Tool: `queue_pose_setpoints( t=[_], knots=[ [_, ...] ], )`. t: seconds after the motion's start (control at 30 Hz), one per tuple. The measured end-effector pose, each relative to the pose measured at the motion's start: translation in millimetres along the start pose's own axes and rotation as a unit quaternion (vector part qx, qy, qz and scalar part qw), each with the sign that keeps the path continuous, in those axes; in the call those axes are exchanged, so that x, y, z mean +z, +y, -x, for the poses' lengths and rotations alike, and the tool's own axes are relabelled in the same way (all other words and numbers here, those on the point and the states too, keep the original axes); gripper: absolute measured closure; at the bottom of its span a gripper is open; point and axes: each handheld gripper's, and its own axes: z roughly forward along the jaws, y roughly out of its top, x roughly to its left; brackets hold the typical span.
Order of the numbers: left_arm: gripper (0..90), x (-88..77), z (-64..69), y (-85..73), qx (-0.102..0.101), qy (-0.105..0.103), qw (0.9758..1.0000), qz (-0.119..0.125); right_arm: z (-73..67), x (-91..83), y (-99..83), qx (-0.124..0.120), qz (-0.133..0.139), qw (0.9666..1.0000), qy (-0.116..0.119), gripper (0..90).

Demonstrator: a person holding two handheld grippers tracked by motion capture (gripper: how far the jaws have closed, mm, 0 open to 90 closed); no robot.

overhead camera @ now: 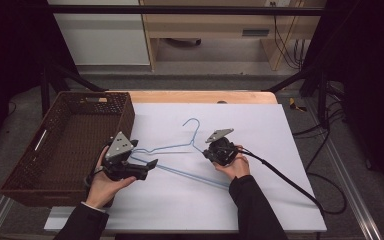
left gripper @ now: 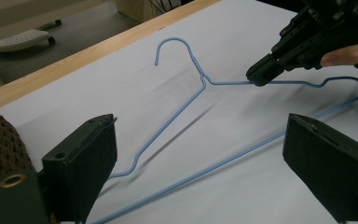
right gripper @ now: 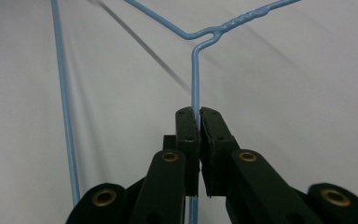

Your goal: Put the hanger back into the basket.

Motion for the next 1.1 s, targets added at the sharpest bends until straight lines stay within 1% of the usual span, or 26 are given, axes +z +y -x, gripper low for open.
queue_pose_setpoints(
  t=[0.03,0.13,0.2,0.27,0.3,0.37,0.47,0.5,0.53,0.6,0.63,0.67,0.7,0.73,0.77,0.8,0.83,0.9,0.93,0.97,1.0,1.03,1.1],
  knots=[
    [9.8,3.7,0.8,0.9,0.002,-0.001,1.0000,-0.005,0.2,-1.0,0.2,-0.005,0.003,1.0000,0.000,87.5],
    [10.4,15.3,3.0,4.1,0.012,-0.005,0.9997,-0.020,-0.6,-4.1,1.0,-0.003,0.008,1.0000,-0.001,87.5],
    [10.9,23.7,4.2,5.9,0.019,-0.006,0.9994,-0.029,-0.8,-6.0,1.3,-0.006,0.010,0.9999,-0.001,87.5],
    [11.6,31.6,5.6,7.5,0.031,-0.003,0.9988,-0.038,-0.9,-6.8,1.4,-0.009,0.014,0.9999,0.000,87.5],
    [12.1,31.6,5.6,7.5,0.031,-0.003,0.9988,-0.038,-0.9,-6.8,1.4,-0.009,0.014,0.9999,0.000,87.5],
    [12.4,45.2,8.2,8.9,0.033,-0.007,0.9983,-0.048,-2.1,-9.2,1.4,-0.012,0.015,0.9998,0.000,87.5],
    [13.0,55.6,9.6,9.0,0.038,-0.005,0.9976,-0.058,-3.2,-11.4,1.4,-0.015,0.017,0.9998,0.000,87.5],
    [13.3,55.6,9.6,9.0,0.038,-0.005,0.9976,-0.058,-3.2,-12.1,1.5,-0.016,0.018,0.9997,0.001,87.5],
    [13.5,62.2,9.6,9.0,0.044,-0.001,0.9969,-0.065,-3.8,-13.3,1.7,-0.014,0.018,0.9997,-0.001,87.5],
    [14.3,68.0,8.8,8.9,0.047,0.001,0.9965,-0.069,-4.1,-14.3,1.9,-0.013,0.020,0.9997,0.001,87.5],
    [15.1,68.0,8.8,8.9,0.047,0.001,0.9965,-0.069,-4.0,-14.6,1.9,-0.016,0.023,0.9996,0.002,87.5],
    [15.8,72.8,8.2,8.9,0.050,0.005,0.9960,-0.073,-4.1,-15.2,2.0,-0.017,0.021,0.9996,0.001,87.5],
    [16.4,72.8,8.2,8.9,0.050,0.005,0.9960,-0.073,-4.1,-15.2,2.0,-0.017,0.021,0.9996,0.001,87.5],
    [17.0,76.3,7.7,9.1,0.054,0.006,0.9956,-0.077,-4.4,-15.5,1.9,-0.018,0.022,0.9996,0.001,87.5],
    [17.3,81.3,7.0,9.2,0.061,0.008,0.9942,-0.087,-4.8,-15.5,1.7,-0.018,0.022,0.9996,0.000,87.5],
    [17.8,81.3,7.0,9.2,0.061,0.008,0.9942,-0.087,-5.5,-15.3,1.8,-0.015,0.022,0.9996,0.001,87.5],
    [18.5,87.2,6.9,8.6,0.064,0.008,0.9937,-0.092,-5.5,-15.6,1.6,-0.018,0.022,0.9996,0.002,87.5],
    [19.6,92.5,6.4,8.2,0.072,0.013,0.9923,-0.100,-5.8,-16.1,1.6,-0.019,0.023,0.9996,0.002,87.5],
    [20.3,92.5,6.4,8.2,0.072,0.013,0.9923,-0.100,-5.8,-16.1,1.6,-0.019,0.023,0.9996,0.002,87.5],
    [20.3,95.3,5.3,8.1,0.080,0.012,0.9907,-0.109,-5.9,-16.2,1.5,-0.019,0.024,0.9995,0.003,87.5],
    [22.2,100.9,5.7,7.0,0.081,0.018,0.9906,-0.108,-6.2,-16.4,1.5,-0.019,0.025,0.9995,0.004,87.5],
    [22.8,100.9,5.7,7.0,0.081,0.018,0.9906,-0.108,-6.2,-16.4,1.5,-0.019,0.025,0.9995,0.004,87.5],
    [24.2,105.6,4.9,6.6,0.083,0.021,0.9898,-0.113,-6.5,-17.1,1.6,-0.019,0.024,0.9995,0.003,87.5]
  ],
)
